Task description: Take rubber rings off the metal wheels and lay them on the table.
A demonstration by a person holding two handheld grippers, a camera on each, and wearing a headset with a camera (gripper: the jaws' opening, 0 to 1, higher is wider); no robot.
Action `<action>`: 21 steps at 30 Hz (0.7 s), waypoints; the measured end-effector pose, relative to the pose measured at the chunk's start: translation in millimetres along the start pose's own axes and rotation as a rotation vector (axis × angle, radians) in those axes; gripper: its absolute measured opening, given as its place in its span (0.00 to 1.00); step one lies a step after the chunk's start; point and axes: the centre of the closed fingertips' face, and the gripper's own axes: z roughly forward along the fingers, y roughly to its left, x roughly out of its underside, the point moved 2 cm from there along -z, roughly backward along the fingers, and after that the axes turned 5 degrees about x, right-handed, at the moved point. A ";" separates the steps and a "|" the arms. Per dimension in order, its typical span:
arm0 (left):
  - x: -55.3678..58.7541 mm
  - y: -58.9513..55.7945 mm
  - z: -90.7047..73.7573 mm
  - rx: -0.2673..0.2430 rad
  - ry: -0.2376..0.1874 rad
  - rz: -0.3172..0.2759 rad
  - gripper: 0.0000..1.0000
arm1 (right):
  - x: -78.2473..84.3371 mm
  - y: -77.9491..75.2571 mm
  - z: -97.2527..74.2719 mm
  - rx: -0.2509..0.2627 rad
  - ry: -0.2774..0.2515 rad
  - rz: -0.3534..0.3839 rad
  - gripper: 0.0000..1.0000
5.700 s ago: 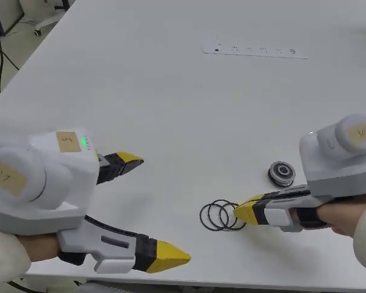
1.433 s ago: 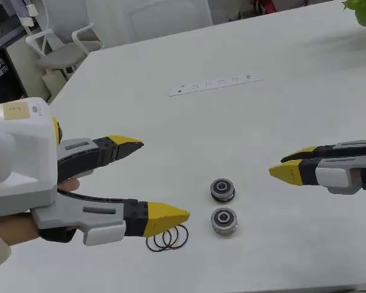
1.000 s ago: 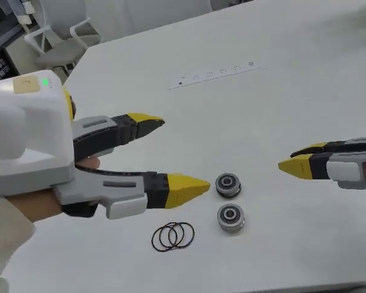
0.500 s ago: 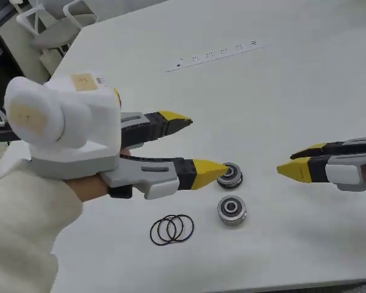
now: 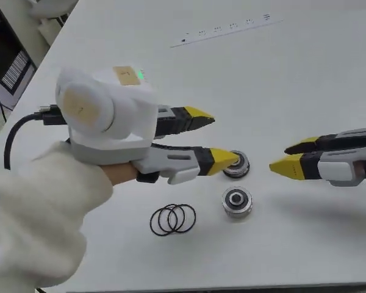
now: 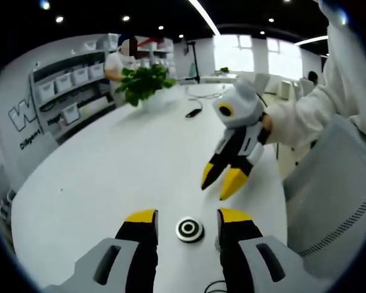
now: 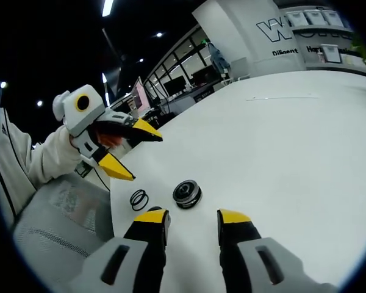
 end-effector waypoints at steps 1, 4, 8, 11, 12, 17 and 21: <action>2.1 0.5 2.0 0.003 0.002 -0.006 0.38 | -0.1 0.3 2.1 -0.003 0.003 -0.003 0.30; 9.2 1.7 9.6 0.017 0.007 -0.020 0.34 | 1.9 1.7 9.6 -0.015 0.024 -0.029 0.31; 19.2 3.0 19.6 0.028 0.026 -0.041 0.27 | 5.4 3.7 18.4 -0.032 0.049 -0.058 0.31; 26.7 2.9 26.6 0.033 0.036 -0.055 0.25 | 4.4 5.4 24.1 -0.050 0.049 -0.053 0.31; 31.2 5.9 30.0 0.039 0.039 -0.059 0.24 | 3.7 6.2 25.8 -0.055 0.047 -0.055 0.31; 39.6 3.4 36.0 0.043 0.060 -0.037 0.22 | 3.3 6.0 30.6 -0.061 0.042 -0.074 0.29; 44.8 1.7 37.8 0.051 0.070 -0.039 0.21 | 9.4 5.1 35.8 -0.067 0.057 -0.074 0.29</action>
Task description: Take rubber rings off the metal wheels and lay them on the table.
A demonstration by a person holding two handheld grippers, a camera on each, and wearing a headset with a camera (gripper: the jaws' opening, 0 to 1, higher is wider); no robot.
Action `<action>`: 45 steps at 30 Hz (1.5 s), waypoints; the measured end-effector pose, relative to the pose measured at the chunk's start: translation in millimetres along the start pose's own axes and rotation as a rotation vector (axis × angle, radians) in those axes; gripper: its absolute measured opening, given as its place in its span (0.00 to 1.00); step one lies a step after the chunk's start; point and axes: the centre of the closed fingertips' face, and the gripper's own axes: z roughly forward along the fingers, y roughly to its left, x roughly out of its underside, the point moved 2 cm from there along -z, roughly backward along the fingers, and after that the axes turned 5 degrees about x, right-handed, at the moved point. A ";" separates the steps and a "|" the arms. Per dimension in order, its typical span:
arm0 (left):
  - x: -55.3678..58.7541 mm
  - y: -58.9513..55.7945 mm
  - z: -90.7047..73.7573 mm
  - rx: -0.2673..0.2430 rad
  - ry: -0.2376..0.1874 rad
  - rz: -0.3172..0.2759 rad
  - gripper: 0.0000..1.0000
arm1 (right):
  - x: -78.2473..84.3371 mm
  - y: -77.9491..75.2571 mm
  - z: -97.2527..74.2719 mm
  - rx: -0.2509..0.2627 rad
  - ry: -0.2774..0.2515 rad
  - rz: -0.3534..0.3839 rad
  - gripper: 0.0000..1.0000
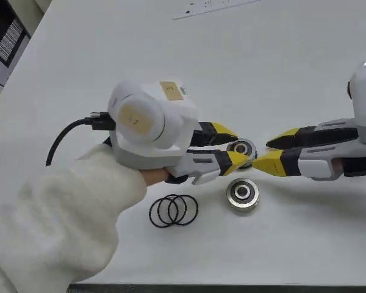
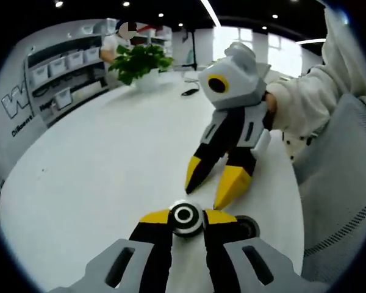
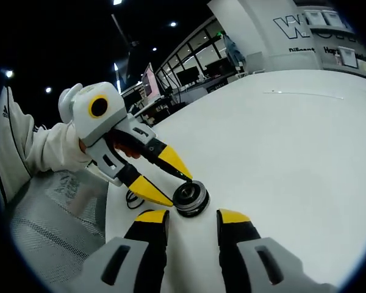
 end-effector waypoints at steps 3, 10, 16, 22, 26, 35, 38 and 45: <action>0.5 0.3 0.1 -0.008 0.000 -0.013 0.20 | -0.6 0.2 1.3 -0.007 0.004 -0.016 0.28; 0.4 -1.3 0.4 0.002 -0.010 -0.050 0.17 | -1.5 0.4 5.6 -0.011 0.006 -0.069 0.25; 0.4 -0.2 1.1 0.001 -0.022 -0.069 0.16 | -1.3 0.5 8.5 -0.003 0.012 -0.134 0.21; 0.0 0.1 -0.5 0.007 -0.023 -0.059 0.14 | -1.6 1.1 10.6 -0.011 0.010 -0.151 0.20; 0.5 -0.3 -1.6 0.007 -0.024 -0.064 0.14 | 0.1 1.7 11.7 -0.013 0.014 -0.193 0.17; 1.1 -1.8 -2.4 0.018 -0.020 -0.057 0.14 | 3.7 -3.8 12.3 -0.008 0.034 -0.259 0.05; 1.2 -2.3 -2.5 0.016 -0.021 -0.066 0.14 | 2.6 -5.5 13.8 -0.002 0.033 -0.219 0.05; 1.4 -2.5 -2.1 0.010 -0.017 -0.071 0.14 | 3.9 -3.2 14.2 0.018 0.021 -0.194 0.04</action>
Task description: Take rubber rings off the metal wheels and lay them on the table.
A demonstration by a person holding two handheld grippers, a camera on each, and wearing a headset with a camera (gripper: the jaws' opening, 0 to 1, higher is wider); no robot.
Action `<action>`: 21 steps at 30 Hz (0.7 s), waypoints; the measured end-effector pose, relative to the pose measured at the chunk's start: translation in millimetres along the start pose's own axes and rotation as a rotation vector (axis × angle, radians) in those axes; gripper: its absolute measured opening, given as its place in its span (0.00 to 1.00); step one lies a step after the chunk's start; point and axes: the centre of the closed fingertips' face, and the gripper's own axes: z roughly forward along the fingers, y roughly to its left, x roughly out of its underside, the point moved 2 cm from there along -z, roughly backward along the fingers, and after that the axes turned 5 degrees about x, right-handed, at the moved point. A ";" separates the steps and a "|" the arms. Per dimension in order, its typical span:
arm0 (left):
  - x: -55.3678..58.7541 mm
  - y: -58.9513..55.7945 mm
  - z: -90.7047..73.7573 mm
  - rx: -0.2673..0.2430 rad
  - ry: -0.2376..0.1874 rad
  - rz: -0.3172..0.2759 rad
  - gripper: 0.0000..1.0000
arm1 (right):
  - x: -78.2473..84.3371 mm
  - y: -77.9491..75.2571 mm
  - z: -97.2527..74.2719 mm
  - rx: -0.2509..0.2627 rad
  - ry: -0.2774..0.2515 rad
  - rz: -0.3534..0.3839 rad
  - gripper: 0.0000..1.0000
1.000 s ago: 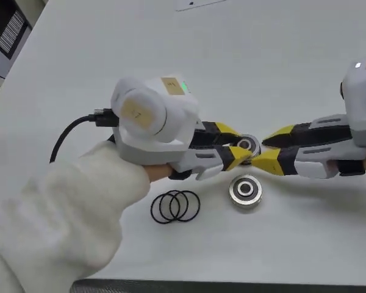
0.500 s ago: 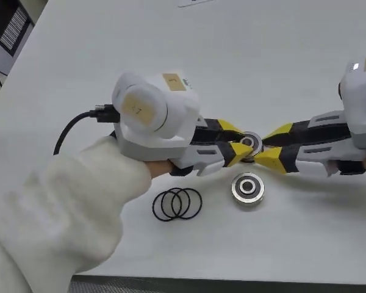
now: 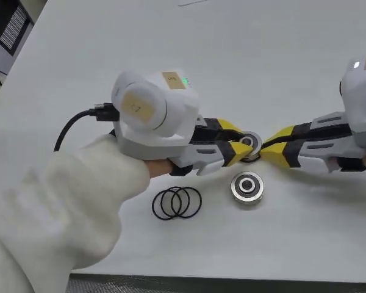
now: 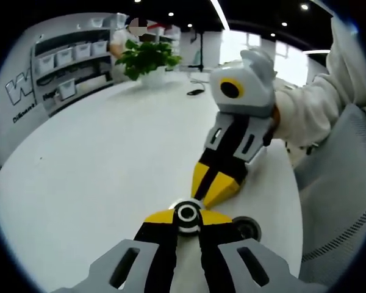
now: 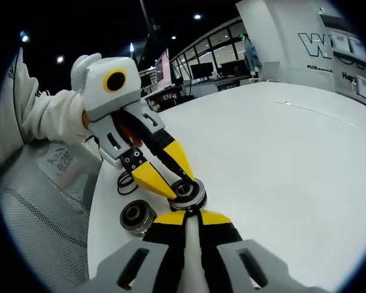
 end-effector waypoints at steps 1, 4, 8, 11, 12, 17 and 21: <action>0.1 -0.1 -0.1 -0.001 0.000 -0.002 0.14 | 0.3 1.2 -0.7 0.004 -0.005 -0.005 0.04; 0.3 0.0 0.1 0.002 0.001 -0.001 0.14 | -0.5 2.0 -0.8 0.009 -0.002 -0.008 0.04; 0.2 0.1 0.4 0.002 0.001 0.001 0.14 | -1.1 2.1 -2.3 0.013 -0.003 -0.009 0.01; 0.3 0.4 0.6 0.003 -0.002 -0.003 0.14 | -1.7 2.2 -2.6 0.017 -0.002 -0.013 0.00; 0.2 0.5 0.8 0.003 -0.003 -0.004 0.14 | -1.8 2.1 -2.9 0.019 0.000 -0.006 0.00; 0.5 0.7 1.0 0.001 -0.007 0.005 0.14 | -1.4 1.6 -4.0 0.035 -0.001 0.108 0.00; 0.9 1.4 1.1 0.001 -0.026 0.008 0.14 | -0.9 -0.7 -5.2 0.033 -0.016 0.177 0.00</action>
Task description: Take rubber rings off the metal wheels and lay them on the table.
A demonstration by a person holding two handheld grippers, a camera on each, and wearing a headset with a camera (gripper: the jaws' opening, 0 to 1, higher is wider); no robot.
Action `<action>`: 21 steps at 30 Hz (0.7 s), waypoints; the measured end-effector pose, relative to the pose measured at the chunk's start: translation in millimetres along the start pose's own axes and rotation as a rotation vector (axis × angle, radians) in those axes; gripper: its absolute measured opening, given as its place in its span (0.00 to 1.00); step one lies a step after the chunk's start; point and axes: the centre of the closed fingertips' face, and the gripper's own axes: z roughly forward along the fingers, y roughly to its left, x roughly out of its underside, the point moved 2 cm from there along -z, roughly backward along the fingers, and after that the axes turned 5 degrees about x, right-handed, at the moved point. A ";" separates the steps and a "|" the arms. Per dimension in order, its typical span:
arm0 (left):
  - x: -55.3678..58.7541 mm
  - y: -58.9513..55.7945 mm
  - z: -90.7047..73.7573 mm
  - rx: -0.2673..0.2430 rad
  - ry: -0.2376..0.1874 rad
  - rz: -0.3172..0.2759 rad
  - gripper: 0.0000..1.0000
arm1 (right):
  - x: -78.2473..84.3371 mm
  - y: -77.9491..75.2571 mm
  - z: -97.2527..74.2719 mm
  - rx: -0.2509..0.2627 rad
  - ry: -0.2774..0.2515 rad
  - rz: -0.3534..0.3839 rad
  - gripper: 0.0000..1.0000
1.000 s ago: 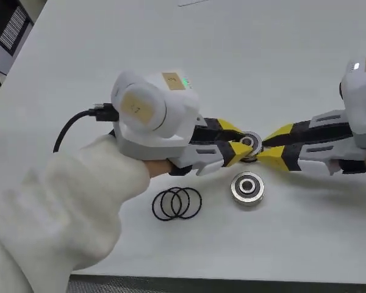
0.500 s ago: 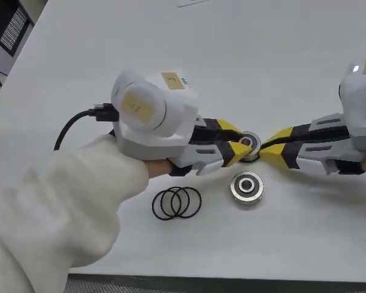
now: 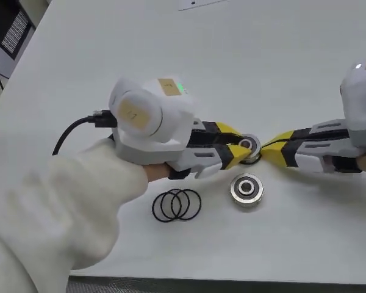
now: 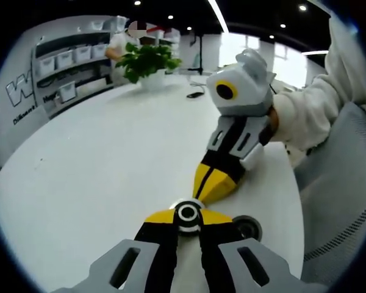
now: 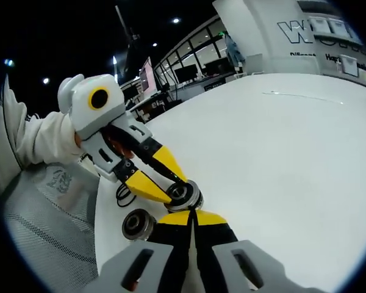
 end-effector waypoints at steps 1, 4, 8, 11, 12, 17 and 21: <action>-0.5 -0.1 0.3 -0.001 0.000 -0.001 0.14 | 0.0 0.2 -0.5 -0.001 -0.002 0.006 0.00; -0.7 0.1 0.8 -0.003 0.006 0.004 0.13 | -0.5 0.3 -1.7 -0.002 -0.006 0.027 0.00; -0.4 0.8 1.6 -0.010 0.011 0.007 0.13 | -1.1 -0.5 -3.2 -0.004 -0.014 0.062 0.00; 0.5 2.4 1.4 -0.014 0.014 0.005 0.13 | -1.6 -1.0 -4.4 -0.007 -0.021 0.084 0.00; 0.4 2.3 1.4 -0.015 0.016 0.004 0.13 | -2.4 -1.0 -5.0 -0.009 -0.027 0.093 0.00; -0.2 1.3 1.3 -0.023 0.019 0.002 0.13 | -4.7 -2.0 -7.9 -0.014 -0.043 0.136 0.00; -0.6 0.3 1.4 -0.025 0.022 0.002 0.13 | -5.0 -0.6 -8.8 -0.018 -0.053 0.162 0.00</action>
